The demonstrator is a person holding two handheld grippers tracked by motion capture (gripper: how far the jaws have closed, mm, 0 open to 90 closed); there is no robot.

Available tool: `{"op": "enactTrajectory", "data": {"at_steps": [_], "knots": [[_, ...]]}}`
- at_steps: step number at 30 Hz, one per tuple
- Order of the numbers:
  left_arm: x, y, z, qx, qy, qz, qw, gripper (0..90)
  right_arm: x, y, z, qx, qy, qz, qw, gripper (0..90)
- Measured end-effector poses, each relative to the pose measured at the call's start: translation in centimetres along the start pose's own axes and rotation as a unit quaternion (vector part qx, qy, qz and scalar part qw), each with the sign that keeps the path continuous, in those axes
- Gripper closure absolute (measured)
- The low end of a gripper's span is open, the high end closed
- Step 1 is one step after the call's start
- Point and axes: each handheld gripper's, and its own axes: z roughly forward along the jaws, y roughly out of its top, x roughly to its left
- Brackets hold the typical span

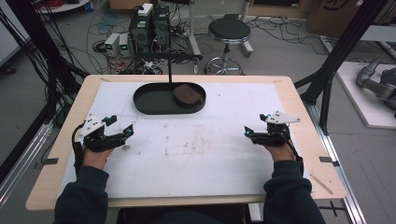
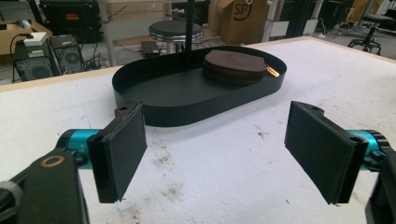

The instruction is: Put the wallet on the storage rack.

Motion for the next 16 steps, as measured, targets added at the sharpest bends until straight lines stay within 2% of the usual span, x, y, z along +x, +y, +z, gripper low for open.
{"op": "enactTrajectory", "data": {"at_steps": [16], "knots": [[0.30, -0.20, 0.34, 0.003, 0.005, -0.004, 1.0000, 20.7, -0.35, -0.46, 0.00, 0.008, -0.003, 0.004, 1.0000, 19.6]]}}
